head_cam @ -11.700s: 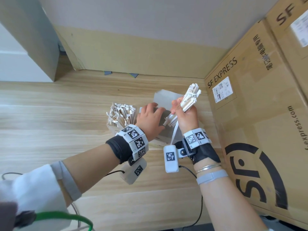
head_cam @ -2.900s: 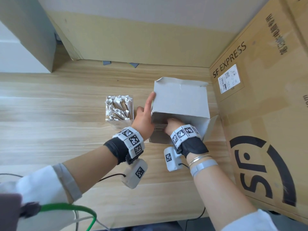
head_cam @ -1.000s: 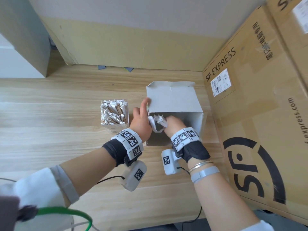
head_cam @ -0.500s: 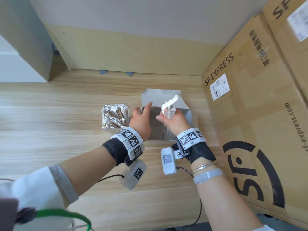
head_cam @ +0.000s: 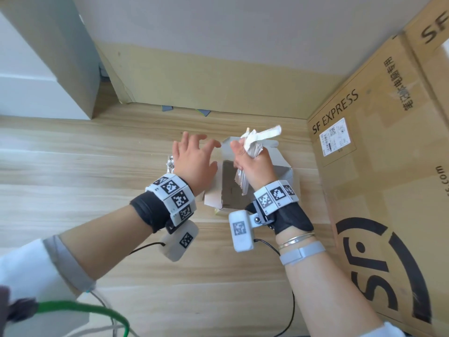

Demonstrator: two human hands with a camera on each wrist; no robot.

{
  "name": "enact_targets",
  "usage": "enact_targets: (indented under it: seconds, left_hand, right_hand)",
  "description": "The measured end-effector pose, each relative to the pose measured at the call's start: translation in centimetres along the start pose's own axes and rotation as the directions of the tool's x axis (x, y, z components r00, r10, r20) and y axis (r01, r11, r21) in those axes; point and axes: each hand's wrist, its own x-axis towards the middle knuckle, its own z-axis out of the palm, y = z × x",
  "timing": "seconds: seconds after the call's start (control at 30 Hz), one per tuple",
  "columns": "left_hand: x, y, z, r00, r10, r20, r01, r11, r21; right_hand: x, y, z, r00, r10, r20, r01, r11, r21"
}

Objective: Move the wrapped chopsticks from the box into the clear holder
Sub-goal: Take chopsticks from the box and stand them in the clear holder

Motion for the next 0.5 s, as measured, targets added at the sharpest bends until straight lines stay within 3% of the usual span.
enact_targets:
  seconds: [0.23, 0.37, 0.5]
  left_hand:
    - [-0.6, -3.9, -0.5, 0.983, -0.135, 0.123, 0.131, 0.991, 0.035]
    - [-1.0, -5.1, -0.1, 0.982, -0.116, 0.148, 0.121, 0.992, -0.023]
    - [-0.9, -5.4, -0.1, 0.985, -0.044, 0.167, 0.07, 0.985, -0.155]
  right_hand:
    - [0.9, -2.2, 1.9, 0.987, -0.15, 0.048, 0.135, 0.962, 0.236]
    - [0.9, -3.7, 3.1, 0.964, -0.26, 0.054, 0.221, 0.898, 0.38]
    - [0.8, -4.6, 4.6, 0.95, -0.299, 0.093, 0.221, 0.851, 0.476]
